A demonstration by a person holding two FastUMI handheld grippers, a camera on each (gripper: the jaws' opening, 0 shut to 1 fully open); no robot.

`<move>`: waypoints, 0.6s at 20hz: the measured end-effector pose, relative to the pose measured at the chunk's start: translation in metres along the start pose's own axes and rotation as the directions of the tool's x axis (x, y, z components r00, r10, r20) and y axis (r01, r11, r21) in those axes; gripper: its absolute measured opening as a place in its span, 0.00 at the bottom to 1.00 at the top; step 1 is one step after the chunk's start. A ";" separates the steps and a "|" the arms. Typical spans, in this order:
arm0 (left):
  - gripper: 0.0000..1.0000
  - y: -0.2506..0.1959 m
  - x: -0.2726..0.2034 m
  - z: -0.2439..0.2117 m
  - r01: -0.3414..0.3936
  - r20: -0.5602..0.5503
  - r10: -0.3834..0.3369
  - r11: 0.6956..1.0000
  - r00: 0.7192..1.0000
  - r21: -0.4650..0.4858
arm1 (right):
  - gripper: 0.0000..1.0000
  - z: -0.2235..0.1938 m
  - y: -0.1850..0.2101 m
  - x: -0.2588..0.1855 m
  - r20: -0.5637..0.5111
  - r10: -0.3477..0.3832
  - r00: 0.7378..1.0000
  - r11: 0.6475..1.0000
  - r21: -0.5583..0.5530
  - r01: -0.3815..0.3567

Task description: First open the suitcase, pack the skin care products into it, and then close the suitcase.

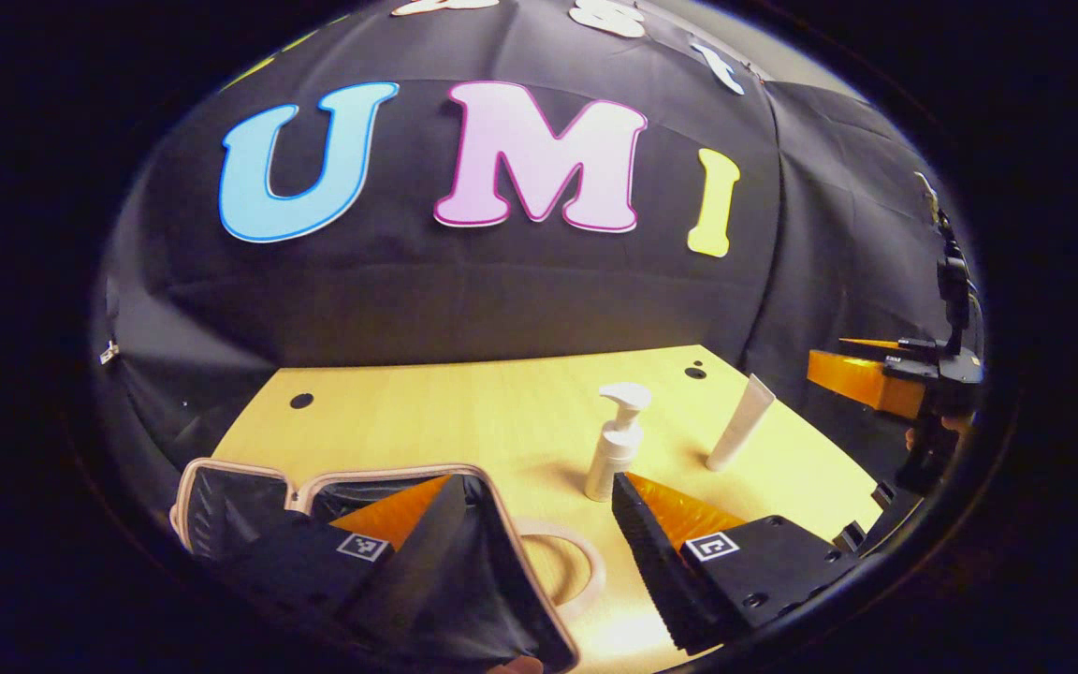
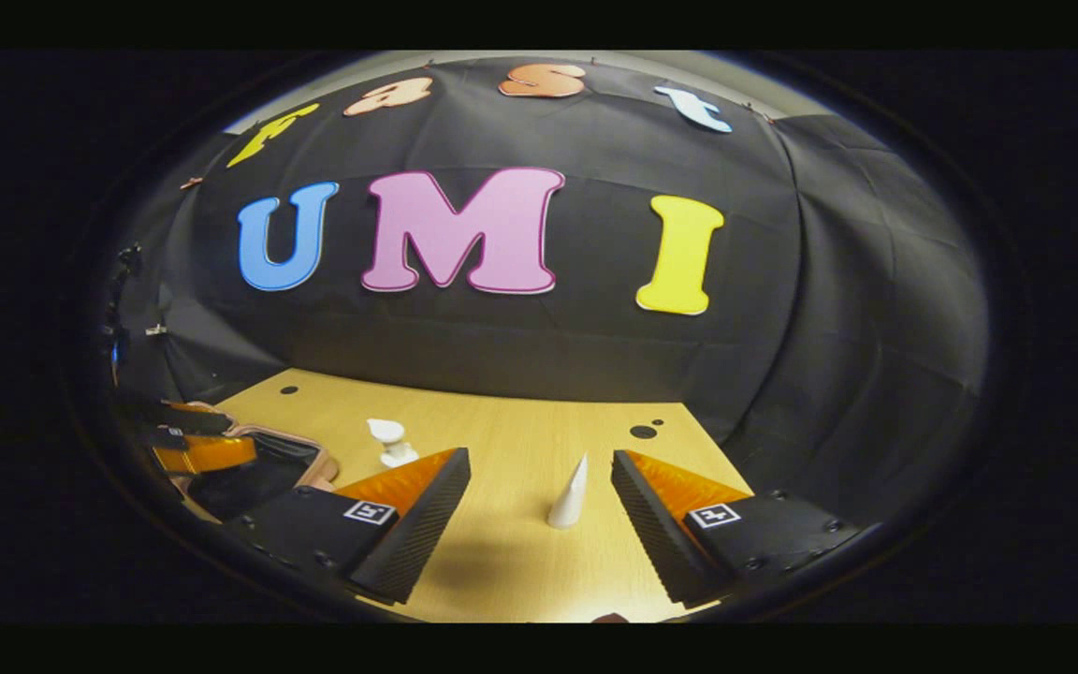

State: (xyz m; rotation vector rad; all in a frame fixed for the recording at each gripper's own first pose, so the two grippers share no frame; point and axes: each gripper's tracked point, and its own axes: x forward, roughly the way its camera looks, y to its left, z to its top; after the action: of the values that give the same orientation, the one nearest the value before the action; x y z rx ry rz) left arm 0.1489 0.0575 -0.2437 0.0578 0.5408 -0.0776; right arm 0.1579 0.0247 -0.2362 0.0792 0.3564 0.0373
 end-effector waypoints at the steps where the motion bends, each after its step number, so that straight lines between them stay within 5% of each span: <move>1: 0.99 -0.012 0.009 -0.001 0.009 -0.008 -0.009 1.000 1.000 0.006 | 0.97 -0.008 -0.004 0.007 -0.007 0.004 1.000 1.000 0.004 -0.004; 12: 0.99 -0.062 0.136 -0.034 0.026 -0.119 -0.024 1.000 0.993 0.009 | 0.97 -0.066 -0.007 0.074 -0.099 0.067 0.993 0.998 0.010 -0.066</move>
State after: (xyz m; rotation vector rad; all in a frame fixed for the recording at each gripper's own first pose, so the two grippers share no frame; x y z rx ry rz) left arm 0.2419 -0.0096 -0.3452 0.0659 0.6604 -0.1017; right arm 0.2036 0.0266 -0.3244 0.0962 0.4528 0.1063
